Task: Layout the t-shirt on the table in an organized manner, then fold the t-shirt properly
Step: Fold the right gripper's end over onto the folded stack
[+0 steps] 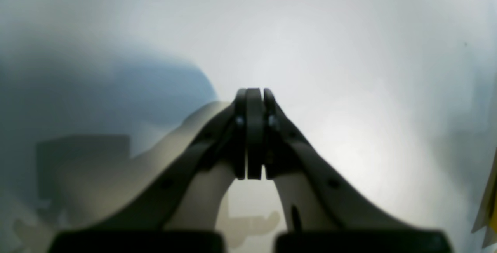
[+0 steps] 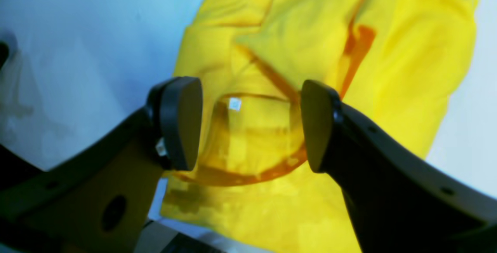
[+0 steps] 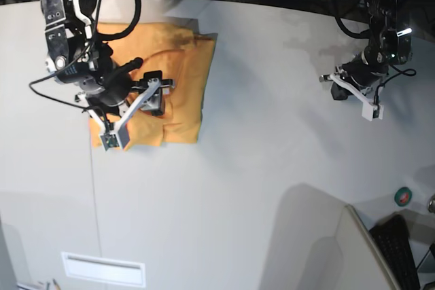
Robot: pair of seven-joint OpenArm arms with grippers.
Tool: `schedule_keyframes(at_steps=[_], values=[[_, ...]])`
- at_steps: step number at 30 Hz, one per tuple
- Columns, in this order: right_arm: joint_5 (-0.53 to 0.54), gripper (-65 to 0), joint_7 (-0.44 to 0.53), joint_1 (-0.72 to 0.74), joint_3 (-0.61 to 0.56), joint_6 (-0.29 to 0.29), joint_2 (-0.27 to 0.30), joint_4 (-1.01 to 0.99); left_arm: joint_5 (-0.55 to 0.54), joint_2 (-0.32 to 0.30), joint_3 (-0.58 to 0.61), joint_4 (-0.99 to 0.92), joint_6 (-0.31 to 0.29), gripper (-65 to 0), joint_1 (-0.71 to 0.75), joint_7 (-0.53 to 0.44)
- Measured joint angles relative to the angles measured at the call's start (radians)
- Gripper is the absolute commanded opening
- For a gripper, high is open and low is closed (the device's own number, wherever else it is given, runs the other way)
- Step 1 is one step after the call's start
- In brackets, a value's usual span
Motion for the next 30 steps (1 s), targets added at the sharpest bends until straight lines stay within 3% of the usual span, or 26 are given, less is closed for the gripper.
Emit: schedule_keyframes(at_steps=[6, 19, 20, 23, 30], values=[[0.000, -39.6, -0.001, 0.029, 0.002, 0.000, 0.005, -0.093, 0.000, 0.002, 0.000, 0.000, 0.000, -65.0, 0.000, -0.001], [-0.001, -41.7, 0.134, 0.026, -0.003, 0.000, 0.025, -0.202, 0.000, 0.002, 0.000, 0.000, 0.000, -65.0, 0.000, -0.001], [-0.001, -44.9, 0.155, 0.026, -0.003, 0.000, 0.024, -0.201, 0.000, 0.002, 0.000, 0.000, 0.000, -65.0, 0.000, -0.001], [0.000, -64.5, 0.168, 0.025, -0.003, 0.000, 0.023, -0.201, 0.000, 0.000, 0.000, 0.000, 0.000, -65.0, 0.001, -0.001], [-0.002, -65.0, 0.176, 0.044, -0.003, 0.000, 0.000, -0.200, 0.000, 0.000, 0.001, 0.000, 0.000, -65.0, 0.000, 0.000]])
